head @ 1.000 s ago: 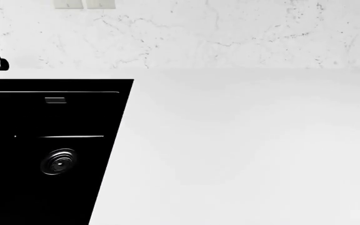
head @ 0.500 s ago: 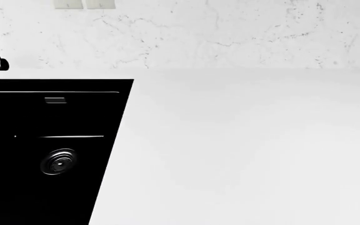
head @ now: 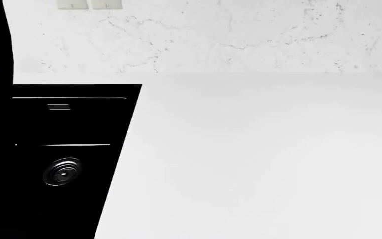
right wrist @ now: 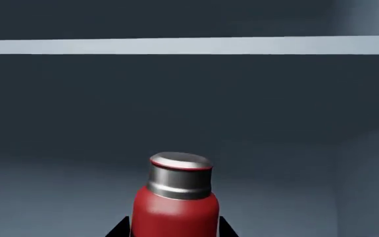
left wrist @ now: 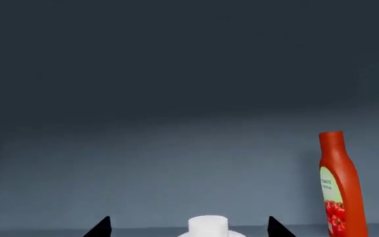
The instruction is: Pick and place the shaker into the drawer. Then close the cabinet.
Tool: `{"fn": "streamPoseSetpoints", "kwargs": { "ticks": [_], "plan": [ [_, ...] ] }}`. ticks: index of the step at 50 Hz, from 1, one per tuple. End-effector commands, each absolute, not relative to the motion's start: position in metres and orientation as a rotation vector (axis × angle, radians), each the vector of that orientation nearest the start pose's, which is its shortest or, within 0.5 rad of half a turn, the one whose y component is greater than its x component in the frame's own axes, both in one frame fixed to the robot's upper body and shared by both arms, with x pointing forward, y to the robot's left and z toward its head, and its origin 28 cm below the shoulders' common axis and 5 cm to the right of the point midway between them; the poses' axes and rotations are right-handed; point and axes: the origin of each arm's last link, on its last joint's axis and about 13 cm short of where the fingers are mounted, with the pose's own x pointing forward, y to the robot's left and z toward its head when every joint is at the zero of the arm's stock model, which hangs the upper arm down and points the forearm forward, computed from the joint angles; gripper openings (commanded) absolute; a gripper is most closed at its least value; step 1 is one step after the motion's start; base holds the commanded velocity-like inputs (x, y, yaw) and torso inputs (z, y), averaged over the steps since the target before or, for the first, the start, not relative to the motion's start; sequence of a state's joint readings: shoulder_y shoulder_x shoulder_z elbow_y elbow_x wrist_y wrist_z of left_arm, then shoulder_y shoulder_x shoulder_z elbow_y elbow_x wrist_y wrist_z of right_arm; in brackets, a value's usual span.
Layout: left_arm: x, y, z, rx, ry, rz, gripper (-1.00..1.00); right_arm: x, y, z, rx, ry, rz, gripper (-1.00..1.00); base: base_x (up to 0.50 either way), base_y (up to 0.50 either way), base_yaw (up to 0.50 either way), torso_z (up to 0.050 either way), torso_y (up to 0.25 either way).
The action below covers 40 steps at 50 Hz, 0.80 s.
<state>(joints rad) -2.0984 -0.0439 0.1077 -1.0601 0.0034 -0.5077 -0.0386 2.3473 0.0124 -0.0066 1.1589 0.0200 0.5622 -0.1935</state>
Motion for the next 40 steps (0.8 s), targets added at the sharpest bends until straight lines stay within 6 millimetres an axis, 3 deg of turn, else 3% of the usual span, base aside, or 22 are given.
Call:
{"fn": "streamPoseSetpoints", "kwargs": {
  "ticks": [1,10,11,15,21,25,30,36,40],
  "plan": [
    [0.402,0.227,0.429,0.052,-0.079,0.089,1.00,0.298,-0.101,0.591,-0.023,-0.622,0.189,-1.00,0.00,0.00,0.00,0.000,0.000],
    [0.405,0.227,0.421,0.042,-0.047,0.074,1.00,0.302,-0.099,0.589,-0.040,-0.614,0.203,-1.00,0.33,0.00,0.00,0.000,0.000],
    [0.405,0.227,0.418,0.038,-0.033,0.069,-1.00,0.302,-0.099,0.589,-0.039,-0.617,0.202,-1.00,0.00,0.00,0.00,0.000,0.000],
    [0.406,0.228,0.412,0.028,0.014,0.055,-1.00,0.301,-0.098,0.590,-0.036,-0.630,0.200,-1.00,0.00,0.00,0.00,0.000,0.000],
    [0.402,0.229,0.427,0.016,-0.049,0.048,-1.00,0.302,-0.098,0.589,-0.038,-0.632,0.200,-1.00,0.00,0.00,0.00,0.000,0.000],
    [0.387,0.221,0.472,-0.026,-0.244,-0.023,-1.00,0.303,-0.098,0.589,-0.035,-0.635,0.200,-1.00,0.00,0.00,0.00,0.000,0.000],
    [0.353,0.208,0.536,-0.009,-0.522,-0.119,-1.00,0.303,-0.099,0.590,-0.024,-0.645,0.202,-1.00,0.00,0.00,0.00,0.000,0.000],
    [0.318,0.205,0.581,0.046,-0.719,-0.115,-1.00,0.300,-0.099,0.592,-0.027,-0.658,0.212,-1.00,0.00,0.00,0.00,0.000,0.000],
    [0.300,0.201,0.600,0.070,-0.832,-0.128,-1.00,0.300,-0.098,0.592,-0.032,-0.660,0.217,-1.00,0.00,0.00,0.00,0.000,0.000]
  ]
}}
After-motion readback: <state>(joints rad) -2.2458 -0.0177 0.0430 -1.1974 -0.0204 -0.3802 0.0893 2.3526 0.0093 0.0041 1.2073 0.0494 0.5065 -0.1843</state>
